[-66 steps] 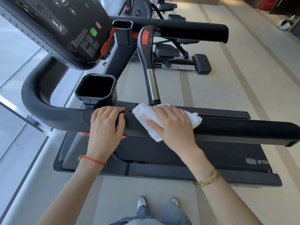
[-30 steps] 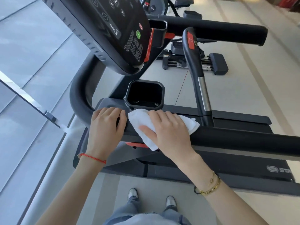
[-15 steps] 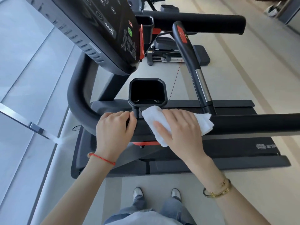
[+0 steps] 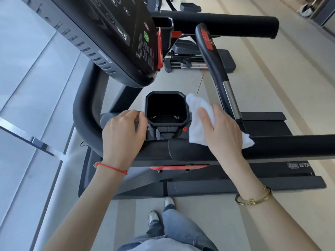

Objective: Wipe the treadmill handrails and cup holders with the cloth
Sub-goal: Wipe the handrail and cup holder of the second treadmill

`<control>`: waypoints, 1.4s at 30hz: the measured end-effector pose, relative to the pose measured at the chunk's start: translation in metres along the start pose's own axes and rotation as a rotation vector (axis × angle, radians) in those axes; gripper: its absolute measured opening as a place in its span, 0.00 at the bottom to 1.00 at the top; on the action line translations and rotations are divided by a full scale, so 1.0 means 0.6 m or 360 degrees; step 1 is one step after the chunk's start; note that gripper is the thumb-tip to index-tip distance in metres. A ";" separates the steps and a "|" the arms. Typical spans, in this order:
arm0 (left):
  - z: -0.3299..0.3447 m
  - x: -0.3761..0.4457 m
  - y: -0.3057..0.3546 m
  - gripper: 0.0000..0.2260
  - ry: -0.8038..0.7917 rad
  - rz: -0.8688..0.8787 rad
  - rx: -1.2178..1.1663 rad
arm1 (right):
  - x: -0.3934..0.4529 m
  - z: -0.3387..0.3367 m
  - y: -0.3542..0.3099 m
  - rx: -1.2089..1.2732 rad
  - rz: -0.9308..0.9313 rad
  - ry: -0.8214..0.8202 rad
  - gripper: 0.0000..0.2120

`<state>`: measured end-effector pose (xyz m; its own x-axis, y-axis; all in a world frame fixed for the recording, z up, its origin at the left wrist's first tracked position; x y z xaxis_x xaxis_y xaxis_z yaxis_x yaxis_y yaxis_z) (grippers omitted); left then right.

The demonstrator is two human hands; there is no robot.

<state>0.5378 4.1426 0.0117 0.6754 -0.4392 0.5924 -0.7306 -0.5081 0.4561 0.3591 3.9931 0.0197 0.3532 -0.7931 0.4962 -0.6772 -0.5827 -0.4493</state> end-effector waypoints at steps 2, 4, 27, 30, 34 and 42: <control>0.007 0.019 0.000 0.11 0.0025 -0.0045 -0.0002 | 0.029 0.020 -0.010 0.0035 0.0011 -0.0086 0.18; 0.022 0.033 0.001 0.10 -0.0027 -0.0094 -0.0045 | 0.048 0.048 -0.021 0.0077 0.0011 -0.0319 0.18; 0.082 0.042 -0.005 0.09 -0.0430 -0.0297 -0.0177 | 0.167 0.181 -0.100 0.0156 -0.1067 -0.1067 0.17; 0.081 0.040 -0.006 0.10 -0.0431 -0.0281 -0.0144 | 0.160 0.187 -0.113 0.0143 -0.1053 -0.1028 0.18; 0.081 0.039 -0.005 0.10 -0.0444 -0.0283 -0.0177 | 0.169 0.172 -0.066 0.0214 -0.0666 -0.1135 0.15; 0.089 0.038 -0.008 0.17 -0.0486 -0.0267 -0.0217 | 0.114 0.139 -0.003 0.0200 0.0034 -0.1156 0.16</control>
<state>0.5622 4.0952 -0.0123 0.7707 -0.5693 0.2862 -0.6001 -0.4976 0.6263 0.4386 3.9250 -0.0073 0.7088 -0.6965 -0.1113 -0.6250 -0.5471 -0.5568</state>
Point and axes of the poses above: each hand's wrist, its own x-axis towards the middle knuckle, its own z-axis out of the palm, y = z × x, the point moved 4 cm from there along x, towards the middle knuckle, and after that the axes turned 13 degrees about y, right-handed, at the moved point
